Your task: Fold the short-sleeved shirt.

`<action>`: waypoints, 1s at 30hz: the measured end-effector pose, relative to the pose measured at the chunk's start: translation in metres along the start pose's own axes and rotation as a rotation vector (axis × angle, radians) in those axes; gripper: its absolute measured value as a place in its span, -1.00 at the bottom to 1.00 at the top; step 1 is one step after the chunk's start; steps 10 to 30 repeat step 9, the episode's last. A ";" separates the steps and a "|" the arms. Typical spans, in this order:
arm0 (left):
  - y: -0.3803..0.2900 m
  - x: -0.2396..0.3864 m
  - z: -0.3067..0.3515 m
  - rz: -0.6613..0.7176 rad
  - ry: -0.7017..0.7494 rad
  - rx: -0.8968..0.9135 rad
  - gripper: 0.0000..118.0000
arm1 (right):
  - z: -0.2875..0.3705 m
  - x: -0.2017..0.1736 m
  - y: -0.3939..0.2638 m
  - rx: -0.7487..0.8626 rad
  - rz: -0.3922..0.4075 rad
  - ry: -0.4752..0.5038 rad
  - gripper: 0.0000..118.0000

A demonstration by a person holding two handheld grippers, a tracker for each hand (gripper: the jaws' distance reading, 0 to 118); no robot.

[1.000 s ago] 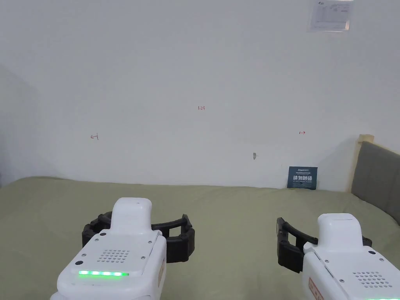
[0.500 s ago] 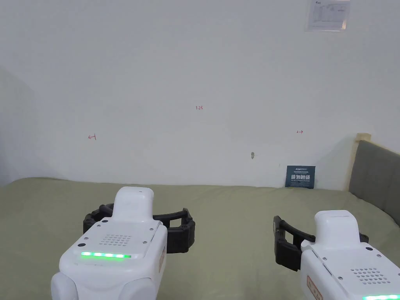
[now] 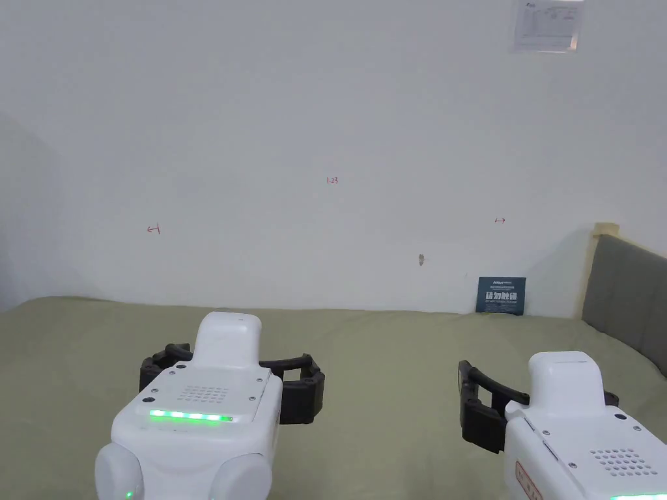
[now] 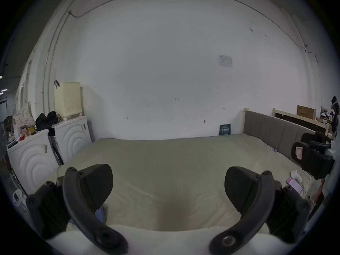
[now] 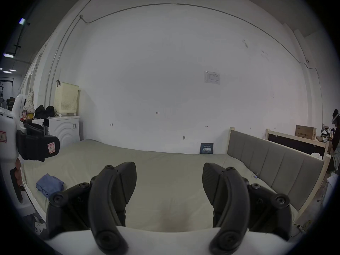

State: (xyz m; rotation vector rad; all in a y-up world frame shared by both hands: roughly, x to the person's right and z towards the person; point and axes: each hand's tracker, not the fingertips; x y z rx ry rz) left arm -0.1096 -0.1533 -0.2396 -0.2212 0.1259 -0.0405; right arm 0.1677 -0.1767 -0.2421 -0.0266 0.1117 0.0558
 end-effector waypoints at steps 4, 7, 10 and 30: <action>0.003 0.000 0.000 0.031 -0.003 -0.013 1.00 | 0.000 0.001 -0.001 -0.005 -0.001 0.001 0.33; 0.003 -0.003 0.000 0.069 0.040 -0.007 1.00 | 0.000 0.002 0.000 -0.006 -0.004 -0.001 0.33; 0.000 -0.003 0.001 0.055 0.081 -0.002 1.00 | 0.000 0.003 0.001 -0.003 -0.006 -0.001 0.33; 0.000 -0.003 0.001 0.055 0.081 -0.002 1.00 | 0.000 0.003 0.001 -0.003 -0.006 -0.001 0.33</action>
